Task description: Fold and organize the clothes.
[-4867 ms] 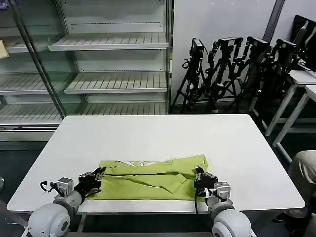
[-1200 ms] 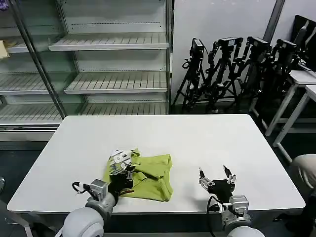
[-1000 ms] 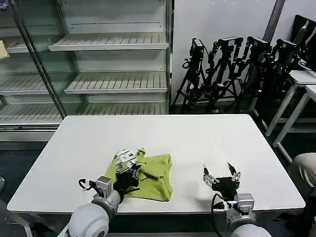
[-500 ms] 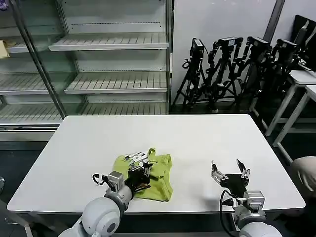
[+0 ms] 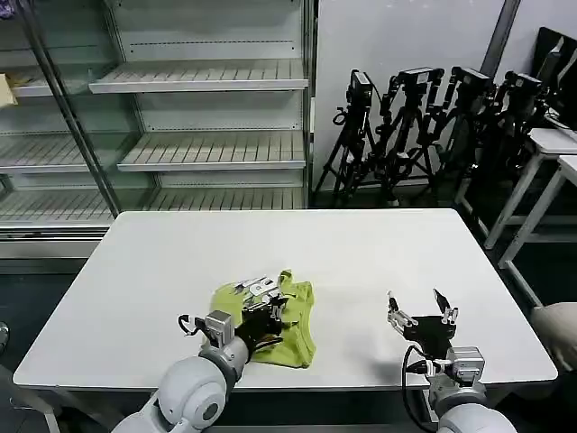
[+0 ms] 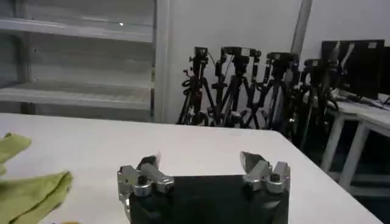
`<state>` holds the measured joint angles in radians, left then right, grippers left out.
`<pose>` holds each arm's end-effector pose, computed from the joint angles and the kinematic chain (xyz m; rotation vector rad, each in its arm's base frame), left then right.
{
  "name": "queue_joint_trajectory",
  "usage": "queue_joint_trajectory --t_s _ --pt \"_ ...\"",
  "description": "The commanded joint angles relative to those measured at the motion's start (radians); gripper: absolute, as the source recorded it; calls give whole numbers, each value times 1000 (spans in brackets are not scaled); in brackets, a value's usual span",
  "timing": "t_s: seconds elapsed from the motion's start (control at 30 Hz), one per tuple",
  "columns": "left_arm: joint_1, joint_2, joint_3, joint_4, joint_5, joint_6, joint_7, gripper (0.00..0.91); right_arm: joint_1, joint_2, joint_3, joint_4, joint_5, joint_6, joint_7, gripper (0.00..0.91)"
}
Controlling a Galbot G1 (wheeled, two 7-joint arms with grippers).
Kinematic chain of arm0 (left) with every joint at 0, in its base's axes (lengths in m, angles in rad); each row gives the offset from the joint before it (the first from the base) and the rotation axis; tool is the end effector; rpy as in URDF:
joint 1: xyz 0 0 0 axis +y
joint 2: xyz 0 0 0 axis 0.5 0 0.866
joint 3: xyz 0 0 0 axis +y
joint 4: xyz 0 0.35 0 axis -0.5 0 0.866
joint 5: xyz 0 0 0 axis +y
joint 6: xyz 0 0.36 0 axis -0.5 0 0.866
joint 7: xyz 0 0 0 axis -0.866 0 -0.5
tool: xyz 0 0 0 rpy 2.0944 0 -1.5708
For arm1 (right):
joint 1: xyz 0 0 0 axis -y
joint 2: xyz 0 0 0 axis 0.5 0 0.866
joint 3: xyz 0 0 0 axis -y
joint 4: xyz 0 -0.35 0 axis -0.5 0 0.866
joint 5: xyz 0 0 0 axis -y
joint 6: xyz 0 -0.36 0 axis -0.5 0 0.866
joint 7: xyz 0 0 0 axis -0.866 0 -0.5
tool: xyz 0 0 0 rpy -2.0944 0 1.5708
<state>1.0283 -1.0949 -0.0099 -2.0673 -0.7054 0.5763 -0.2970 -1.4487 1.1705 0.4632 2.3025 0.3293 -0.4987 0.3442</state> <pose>0.2800 -0.0565 -0.2247 -0.6521 -2.6511 0.0932 0.2042 -0.0278 -0.2031 -0.0520 -2.9222 0.1440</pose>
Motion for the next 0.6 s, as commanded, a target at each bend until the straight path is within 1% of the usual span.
queue_joint_trajectory --t_s 0.03,0.27,0.3,0.37,0.4,0.5,0.6 --pt "-9 -9 13 27 35 -5 12 907 -3 0 8 4 1 1 -1 907" --pt "-6 -7 4 32 46 -44 29 907 -1 2 4 1 3 2 -2 907" --pt "1 -7 -2 26 46 -73 56 907 -1 2 3 1 2 3 -3 907" --pt "10 -7 -16 6 47 -95 72 907 -1 3 3 0 3 3 -3 907" --pt "19 -8 -34 -18 46 -116 82 907 -2 3 3 0 2 3 -3 907" --pt "36 -3 -90 -55 46 -140 98 907 0 0 5 -2 5 4 -5 907" --pt "75 29 -174 -90 41 -144 104 907 8 -2 3 -6 10 5 -6 907"
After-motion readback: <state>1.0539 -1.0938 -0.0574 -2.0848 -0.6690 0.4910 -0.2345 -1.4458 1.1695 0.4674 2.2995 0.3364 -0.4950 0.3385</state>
